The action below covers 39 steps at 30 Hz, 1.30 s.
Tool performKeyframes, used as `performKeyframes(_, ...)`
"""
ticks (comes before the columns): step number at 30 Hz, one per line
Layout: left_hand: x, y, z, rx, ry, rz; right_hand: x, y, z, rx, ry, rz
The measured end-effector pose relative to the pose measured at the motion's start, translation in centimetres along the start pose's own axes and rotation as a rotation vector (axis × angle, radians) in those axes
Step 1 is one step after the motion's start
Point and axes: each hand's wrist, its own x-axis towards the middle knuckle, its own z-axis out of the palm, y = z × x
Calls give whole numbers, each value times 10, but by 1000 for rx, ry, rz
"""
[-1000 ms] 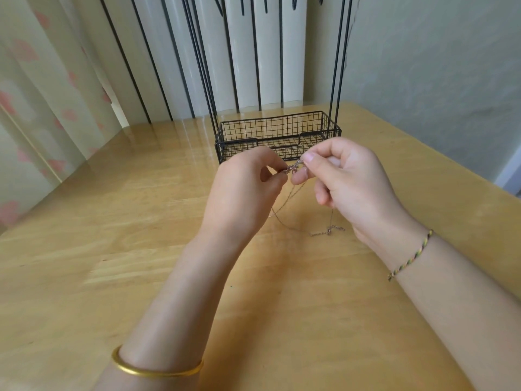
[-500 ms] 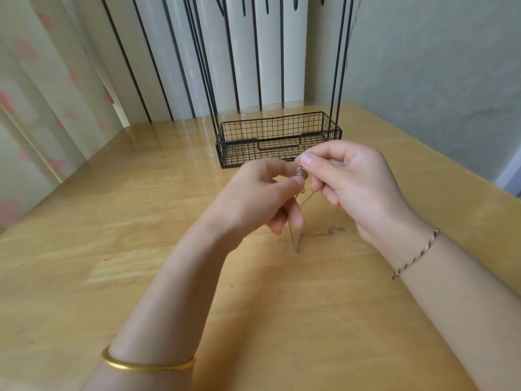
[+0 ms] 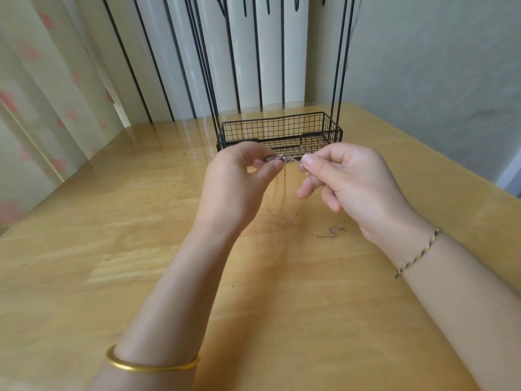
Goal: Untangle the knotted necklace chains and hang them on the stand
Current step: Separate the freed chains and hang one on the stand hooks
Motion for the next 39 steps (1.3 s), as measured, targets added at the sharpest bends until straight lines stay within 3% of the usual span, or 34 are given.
performKeyframes(6,-1,5,-2,-77,18,-17,-1,1,0,-39,-48,6)
performKeyframes(11,-4,11,-4,-256,-77,-110,0,1,1,-57,-52,28)
performKeyframes(25,-3,17,-6,-465,-263,-333,0,0,1,79,-68,60)
performKeyframes(39,-3,13,-8,-475,-253,-257,1,2,2,-28,-77,-21)
